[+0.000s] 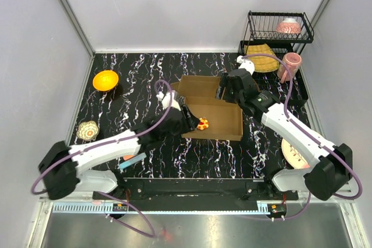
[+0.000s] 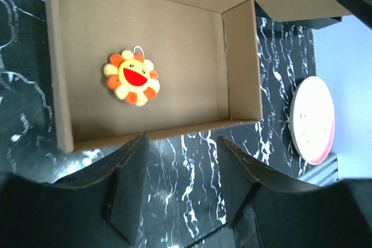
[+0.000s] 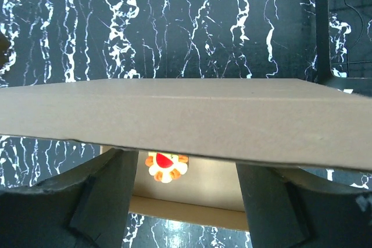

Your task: Fold the paper box

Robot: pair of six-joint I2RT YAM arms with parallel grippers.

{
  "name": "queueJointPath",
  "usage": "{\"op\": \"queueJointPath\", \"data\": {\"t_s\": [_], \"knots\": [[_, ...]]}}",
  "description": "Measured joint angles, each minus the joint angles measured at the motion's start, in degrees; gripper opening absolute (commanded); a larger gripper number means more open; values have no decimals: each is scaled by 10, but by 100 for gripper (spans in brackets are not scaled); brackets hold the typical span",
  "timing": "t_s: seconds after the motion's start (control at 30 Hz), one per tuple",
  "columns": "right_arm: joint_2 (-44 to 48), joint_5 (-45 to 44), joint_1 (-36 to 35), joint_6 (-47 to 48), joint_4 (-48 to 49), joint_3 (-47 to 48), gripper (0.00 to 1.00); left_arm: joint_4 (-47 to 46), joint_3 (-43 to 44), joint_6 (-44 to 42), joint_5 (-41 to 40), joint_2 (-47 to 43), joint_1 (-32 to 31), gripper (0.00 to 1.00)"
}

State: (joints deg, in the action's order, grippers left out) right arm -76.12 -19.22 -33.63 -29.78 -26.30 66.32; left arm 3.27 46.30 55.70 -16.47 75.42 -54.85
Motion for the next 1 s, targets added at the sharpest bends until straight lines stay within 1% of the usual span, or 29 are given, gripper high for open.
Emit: {"op": "queueJointPath", "data": {"t_s": [0.1,0.13,0.23,0.27,0.37,0.43,0.53,0.67,0.87,1.0], "knots": [[18,2,0,5,-5,0,73,25,-31,-17,-30,-94,-14,55],[25,2,0,6,-7,0,73,32,-41,-23,-40,-128,-17,57],[40,1,0,13,-15,0,73,40,-67,-53,-85,-209,-17,77],[44,-1,0,16,-17,1,73,34,-77,-72,-108,-234,-17,88],[47,-8,0,24,-24,4,73,5,-101,-150,-155,-268,-9,97],[47,-9,0,28,-27,7,73,-14,-108,-197,-167,-269,0,98],[46,-12,0,31,-34,11,73,-47,-113,-285,-167,-255,30,99],[32,-12,0,32,-36,27,73,-101,-113,-381,-141,-231,73,99],[25,-12,0,32,-36,39,73,-221,-117,-485,-44,-184,150,98],[25,-11,0,32,-36,39,73,-280,-120,-533,47,-138,191,96]]}}
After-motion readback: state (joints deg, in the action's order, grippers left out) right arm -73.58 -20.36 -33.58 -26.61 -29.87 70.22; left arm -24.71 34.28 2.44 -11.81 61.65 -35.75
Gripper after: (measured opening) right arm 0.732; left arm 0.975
